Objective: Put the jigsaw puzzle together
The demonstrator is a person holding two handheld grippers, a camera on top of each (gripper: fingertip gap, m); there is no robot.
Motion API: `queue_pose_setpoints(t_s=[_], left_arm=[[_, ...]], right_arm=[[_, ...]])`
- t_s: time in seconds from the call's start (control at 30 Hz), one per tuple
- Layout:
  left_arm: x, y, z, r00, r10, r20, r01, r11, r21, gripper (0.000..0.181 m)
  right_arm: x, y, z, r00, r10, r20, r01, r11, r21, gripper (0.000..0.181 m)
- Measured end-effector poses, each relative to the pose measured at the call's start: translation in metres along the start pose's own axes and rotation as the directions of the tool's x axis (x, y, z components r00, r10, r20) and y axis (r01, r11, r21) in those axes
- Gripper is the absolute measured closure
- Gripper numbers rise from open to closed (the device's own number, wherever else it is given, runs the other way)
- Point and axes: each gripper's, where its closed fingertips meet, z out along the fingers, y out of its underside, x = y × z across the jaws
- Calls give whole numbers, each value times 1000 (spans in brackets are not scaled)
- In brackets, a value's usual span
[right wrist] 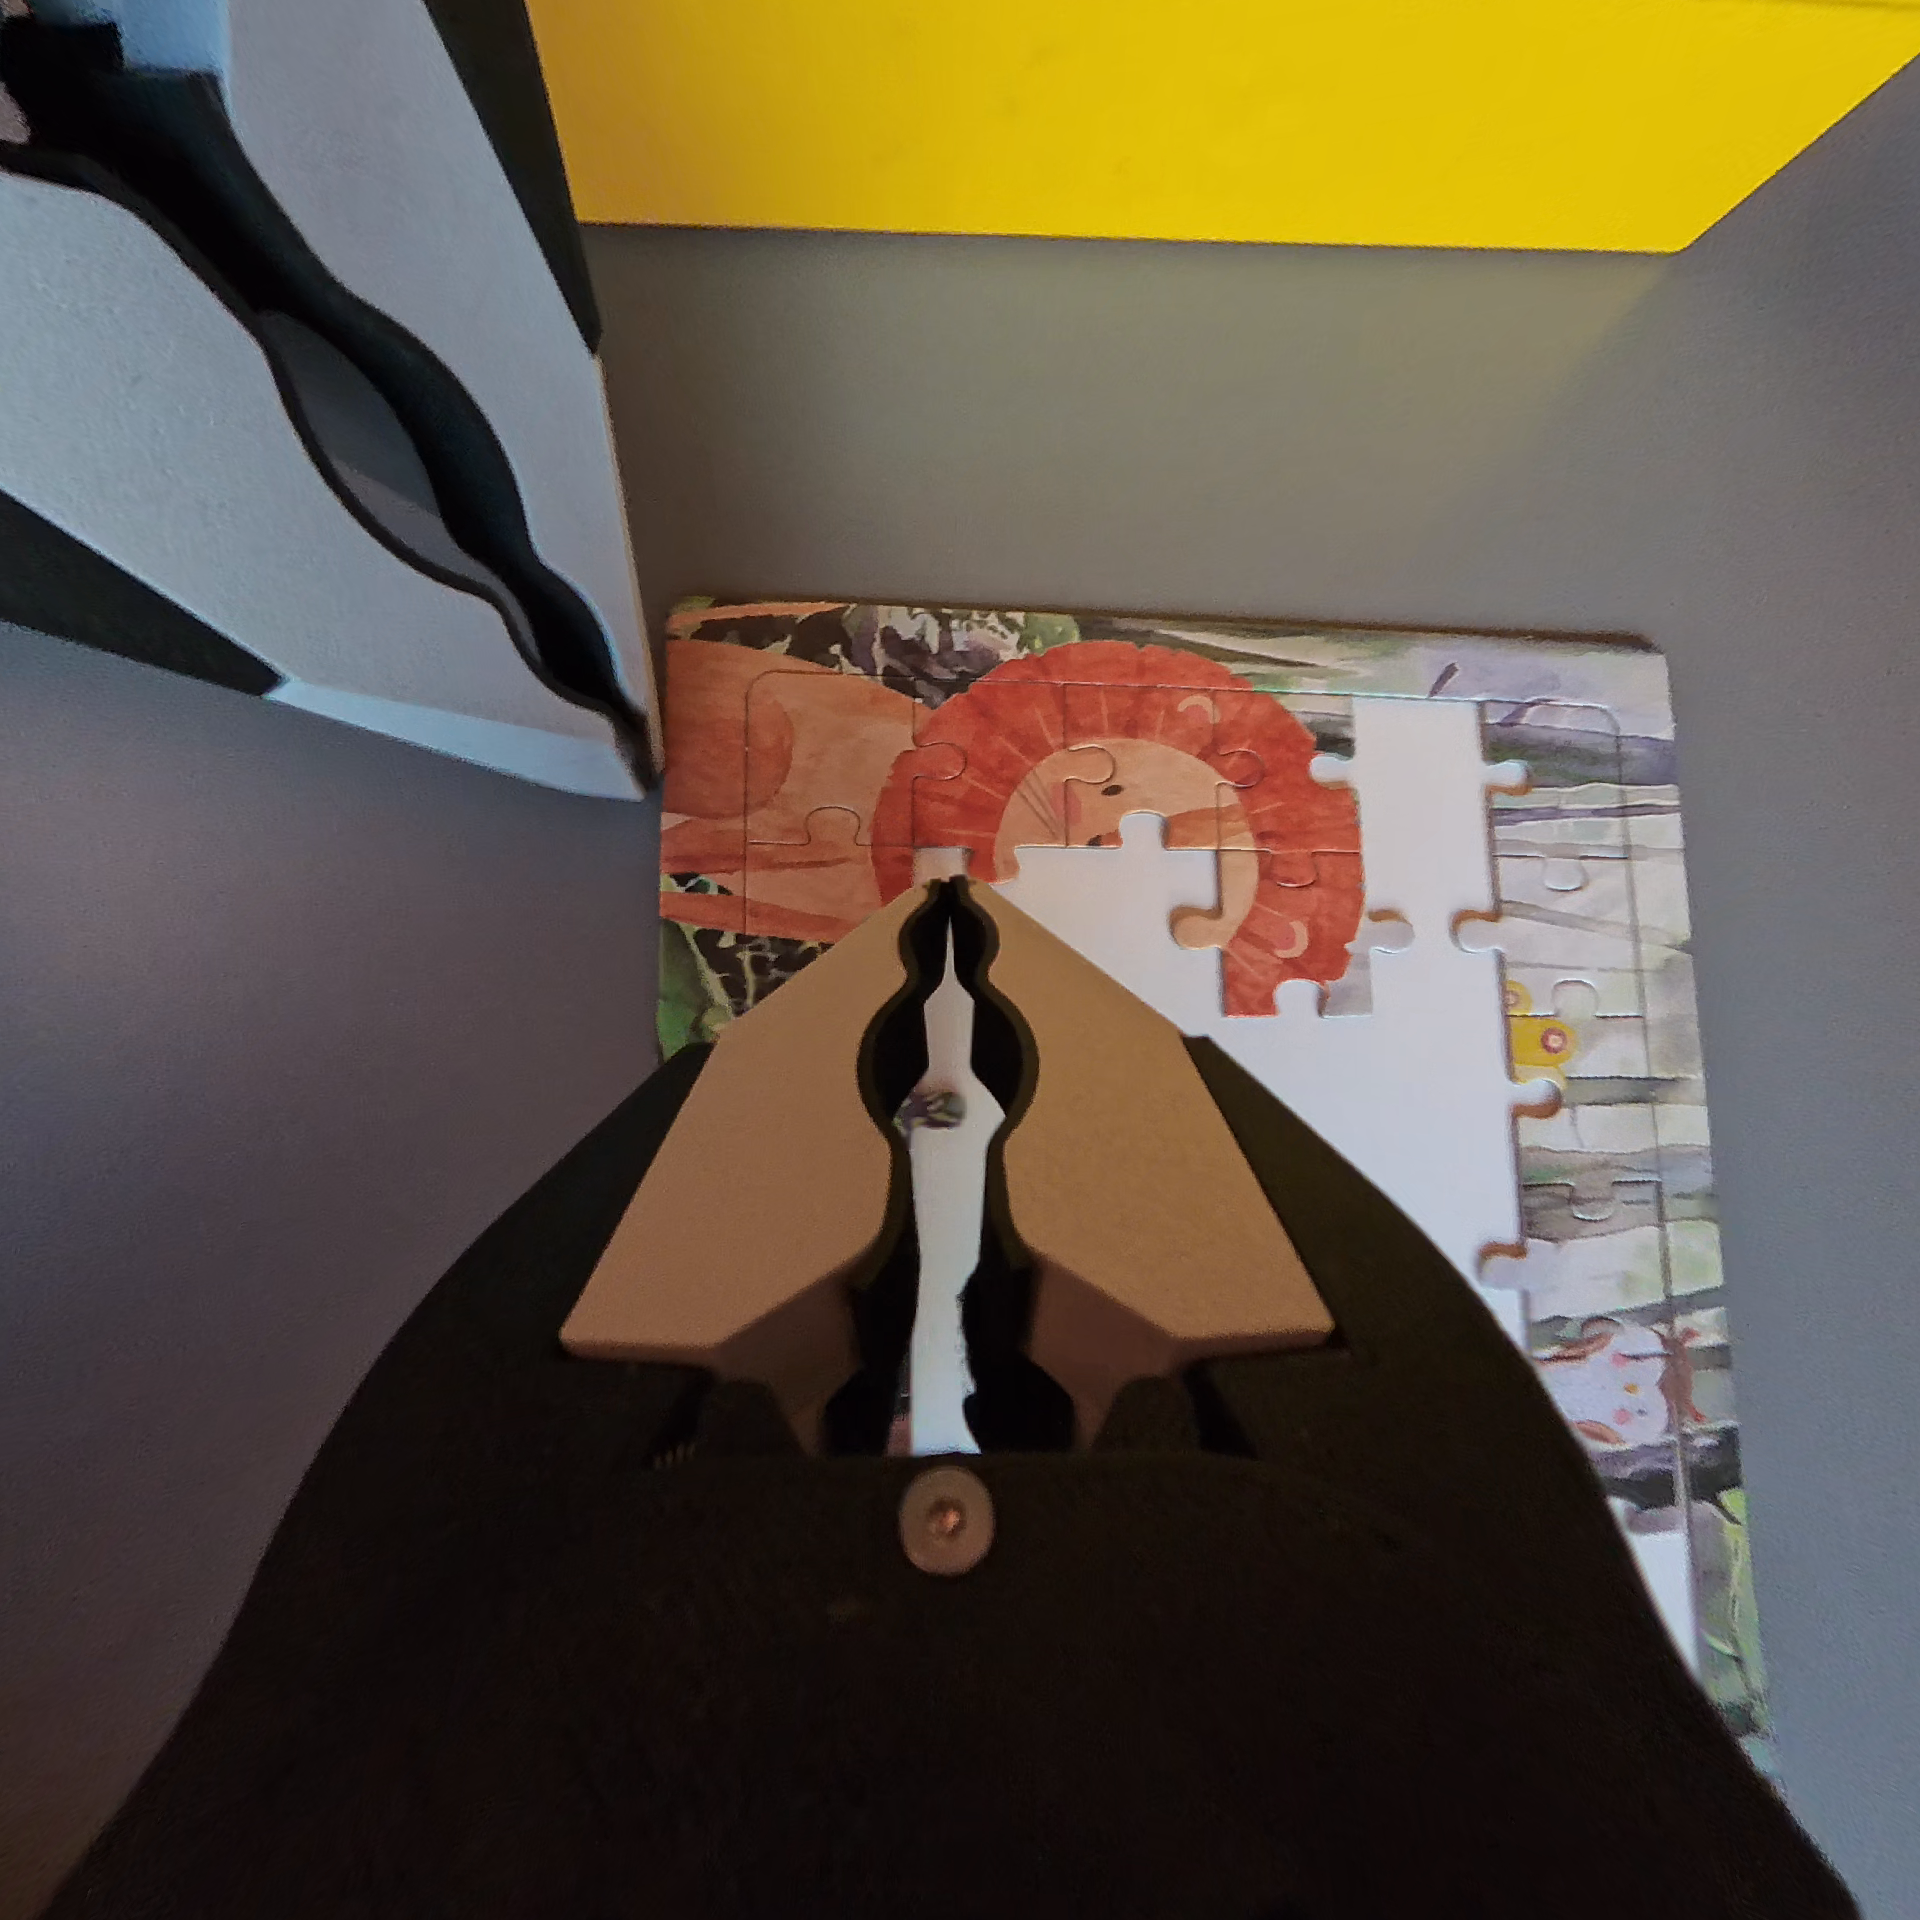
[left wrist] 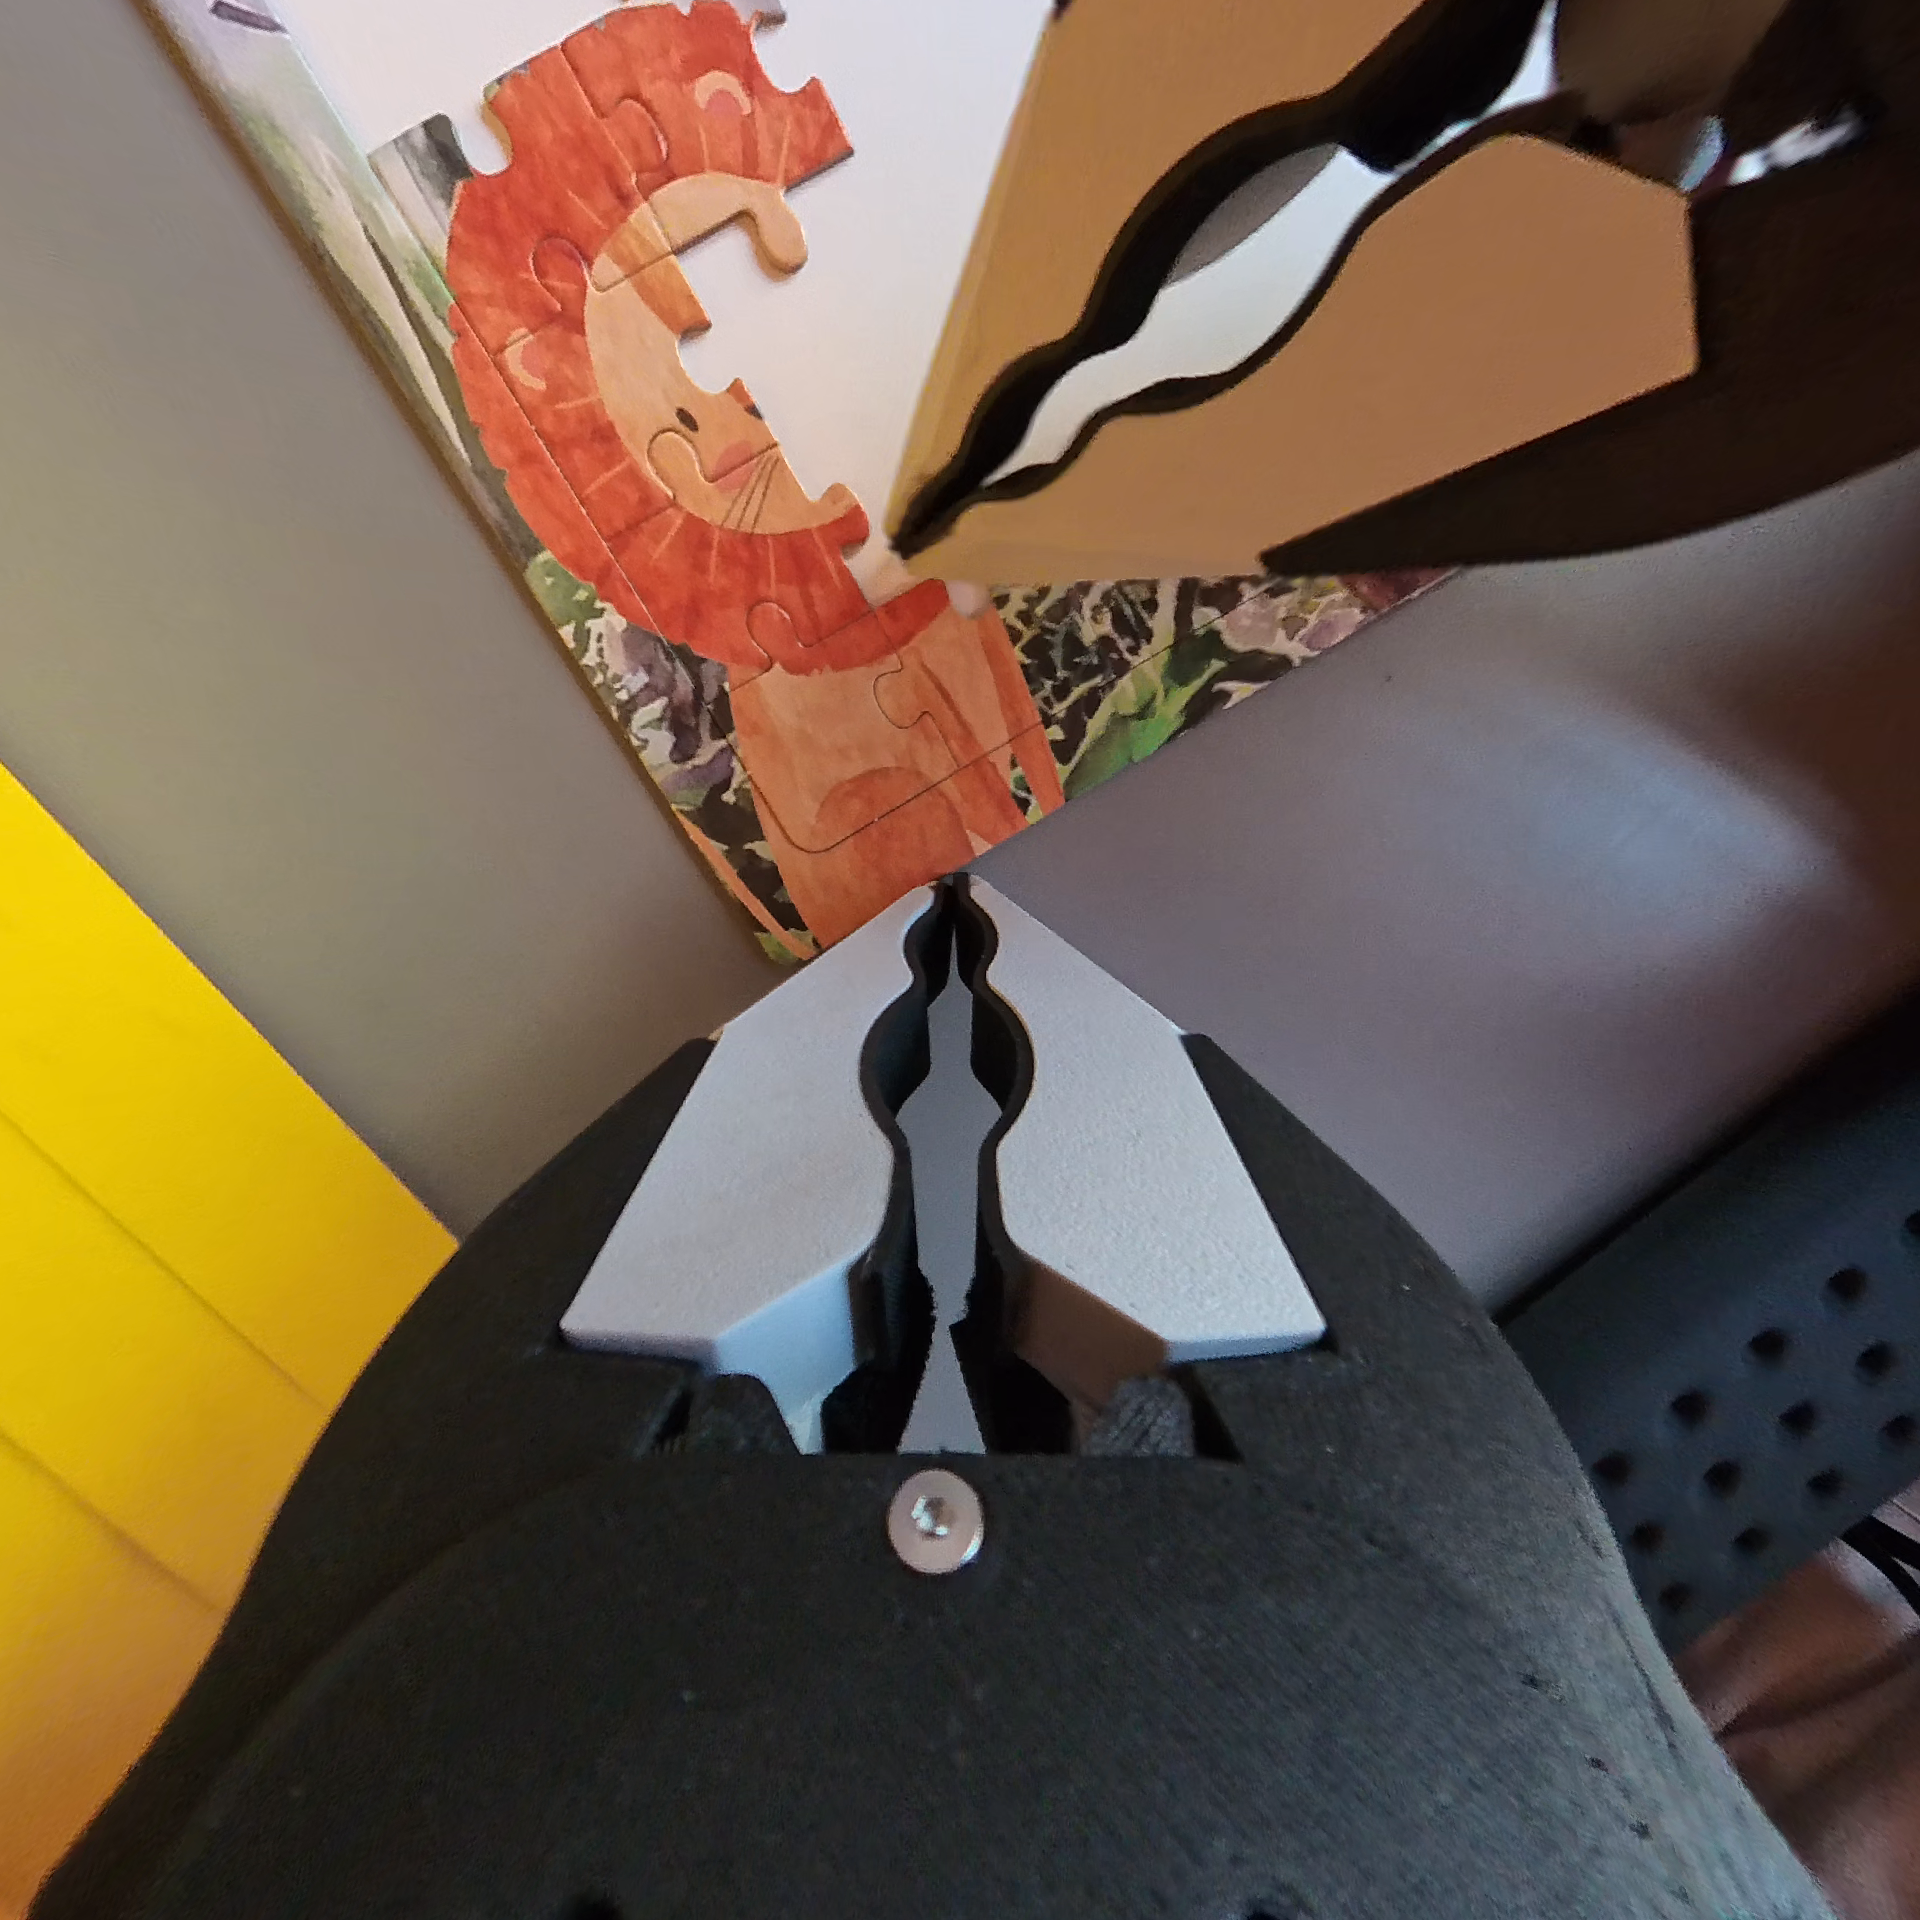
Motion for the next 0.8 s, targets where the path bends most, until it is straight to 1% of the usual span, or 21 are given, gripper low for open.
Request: queue_pose_setpoints(t_s=[0.07, 0.1, 0.17, 0.23, 0.27, 0.3, 0.33, 0.37, 0.4, 0.43, 0.47, 0.5, 0.53, 0.57, 0.6, 0.63, 0.67, 0.7, 0.73, 0.8], left_arm=[[7, -8, -5, 998, 1, -59, 2, 999, 46, 181], [7, -14, -10, 998, 4, -70, 1, 997, 79, 181], [0, -31, -28, 1000, 11, -28, -6, 985, 170, 181], [-14, -51, -52, 998, 12, 59, -27, 966, 255, 181], [-25, -59, -64, 991, 2, 133, -39, 960, 277, 181], [-37, -66, -77, 977, 4, 214, -64, 960, 273, 181], [-48, -71, -88, 954, 29, 299, -104, 965, 239, 181], [-63, -78, -99, 912, 65, 405, -153, 970, 188, 181], [-82, -89, -113, 846, 108, 521, -204, 970, 130, 181], [-99, -104, -127, 763, 171, 623, -263, 963, 58, 181], [-116, -123, -144, 647, 233, 726, -315, 949, -24, 181], [-134, -143, -162, 503, 297, 812, -351, 928, -122, 181], [-146, -160, -176, 368, 374, 851, -372, 898, -233, 181], [-155, -176, -185, 248, 447, 859, -374, 862, -341, 181], [-161, -190, -194, 128, 504, 854, -358, 826, -434, 181], [-162, -200, -197, 35, 567, 823, -345, 780, -523, 181], [-160, -206, -196, -32, 625, 780, -327, 731, -599, 181], [-155, -212, -197, -101, 656, 748, -307, 694, -651, 181], [-148, -217, -196, -152, 675, 722, -304, 663, -684, 181], [-128, -220, -186, -186, 689, 700, -342, 623, -704, 181]], right_arm=[[9, -4, -7, 999, -12, -42, 13, 999, 30, 180], [14, -7, -13, 998, -10, -55, 13, 999, 50, 180], [28, -14, -30, 995, 18, -97, -7, 994, 108, 179], [49, -17, -51, 983, 65, -169, -35, 984, 174, 178], [62, -16, -64, 972, 96, -213, -52, 978, 202, 177], [75, -14, -76, 958, 130, -257, -71, 972, 225, 175], [86, -11, -86, 941, 164, -294, -92, 965, 245, 173], [97, -7, -97, 924, 200, -325, -114, 958, 265, 172], [106, -3, -109, 907, 235, -351, -134, 948, 288, 172], [114, -1, -119, 891, 268, -368, -153, 938, 311, 171], [120, 1, -126, 875, 297, -383, -170, 928, 330, 171], [126, 5, -134, 858, 320, -403, -182, 921, 344, 171], [132, 8, -142, 841, 335, -424, -187, 917, 353, 171], [137, 12, -150, 825, 347, -445, -189, 914, 360, 170], [141, 14, -157, 811, 353, -467, -187, 912, 365, 170], [145, 17, -164, 797, 357, -488, -183, 912, 367, 170], [147, 19, -170, 785, 358, -506, -178, 912, 369, 170], [150, 21, -177, 773, 360, -523, -173, 912, 372, 170], [153, 22, -185, 759, 365, -539, -168, 910, 380, 170], [156, 23, -198, 741, 382, -552, -161, 899, 407, 169]])
